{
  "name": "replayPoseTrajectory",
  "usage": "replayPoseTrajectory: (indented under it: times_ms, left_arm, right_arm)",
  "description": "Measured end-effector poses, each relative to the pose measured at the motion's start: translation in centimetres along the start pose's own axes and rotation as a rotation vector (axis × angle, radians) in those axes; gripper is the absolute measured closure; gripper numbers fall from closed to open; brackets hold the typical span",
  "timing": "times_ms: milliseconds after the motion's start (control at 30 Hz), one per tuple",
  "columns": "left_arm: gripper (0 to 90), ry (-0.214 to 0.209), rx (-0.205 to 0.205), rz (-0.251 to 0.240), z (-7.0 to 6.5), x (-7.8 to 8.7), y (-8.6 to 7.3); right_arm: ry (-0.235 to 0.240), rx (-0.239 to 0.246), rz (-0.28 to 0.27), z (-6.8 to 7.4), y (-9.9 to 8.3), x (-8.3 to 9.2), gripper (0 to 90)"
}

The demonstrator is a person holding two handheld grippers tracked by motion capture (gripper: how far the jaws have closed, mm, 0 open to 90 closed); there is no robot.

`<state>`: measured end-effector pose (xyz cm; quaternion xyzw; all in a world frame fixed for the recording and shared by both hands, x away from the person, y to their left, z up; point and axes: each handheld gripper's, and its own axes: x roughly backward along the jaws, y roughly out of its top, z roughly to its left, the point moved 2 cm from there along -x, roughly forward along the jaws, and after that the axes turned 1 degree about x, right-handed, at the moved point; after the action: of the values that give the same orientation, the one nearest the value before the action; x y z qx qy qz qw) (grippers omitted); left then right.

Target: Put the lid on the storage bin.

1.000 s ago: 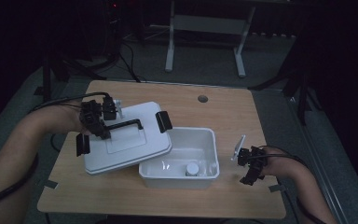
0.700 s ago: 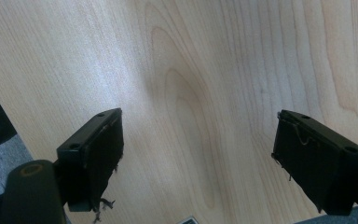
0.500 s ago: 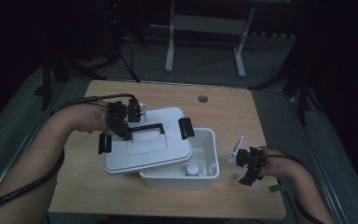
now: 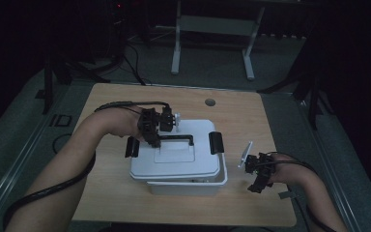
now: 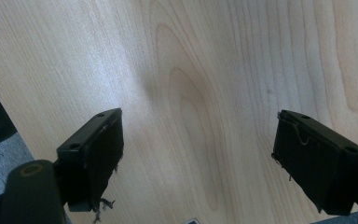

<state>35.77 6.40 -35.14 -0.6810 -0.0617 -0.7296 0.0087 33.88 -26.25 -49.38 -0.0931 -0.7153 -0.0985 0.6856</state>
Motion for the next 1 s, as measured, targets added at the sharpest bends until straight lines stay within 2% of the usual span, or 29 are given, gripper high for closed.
replayPoseTrajectory:
  times_ms: [33,67,100,133,367,467,533,567,633,667,733,800,1000]
  left_arm:
    - [83.6,-0.01,0.002,0.0,-0.1,-0.2,0.3]
    - [83.6,0.003,-0.023,0.01,-0.1,-0.3,1.1]
    - [83.6,0.003,-0.023,0.01,-0.1,-0.3,1.1]
    - [83.6,-0.009,-0.034,0.004,-0.2,-0.5,1.8]
    - [83.6,-0.007,-0.053,0.028,0.1,-1.2,3.5]
    - [83.6,-0.013,-0.054,0.033,0.2,-1.7,4.0]
    - [83.6,-0.007,-0.058,0.036,0.2,-1.9,4.1]
    - [83.6,-0.02,-0.055,0.038,0.2,-2.1,4.2]
    - [83.6,-0.02,-0.059,0.045,0.3,-2.4,4.2]
    - [83.5,-0.022,-0.054,0.06,0.4,-2.7,4.3]
    - [83.5,0.0,-0.049,0.077,0.4,-3.1,4.4]
    - [83.5,-0.018,-0.045,0.073,0.4,-3.5,4.4]
    - [83.5,-0.025,-0.035,0.069,0.5,-3.7,4.3]
  right_arm:
    - [0.0,0.0,0.0,0.0,0.0,0.0,15.7]
    - [0.002,0.0,0.002,0.0,0.0,-0.1,15.7]
    - [0.002,0.0,0.002,0.0,0.0,-0.1,15.7]
    - [0.003,0.003,0.003,0.0,0.0,-0.2,15.7]
    - [-0.002,0.008,0.01,0.0,0.2,-0.2,15.7]
    - [0.006,0.012,-0.005,0.1,0.3,-0.2,15.7]
    - [0.007,0.011,0.004,0.1,0.3,-0.3,15.7]
    - [0.007,0.011,0.004,0.1,0.3,-0.3,15.7]
    - [0.005,0.012,0.009,0.1,0.3,-0.4,15.7]
    - [0.006,0.013,0.008,0.1,0.3,-0.5,15.7]
    - [0.008,0.014,0.007,0.1,0.2,-0.5,15.7]
    - [0.013,0.014,0.003,0.1,0.2,-0.5,15.7]
    - [0.013,0.015,0.007,0.0,0.3,-0.7,15.7]
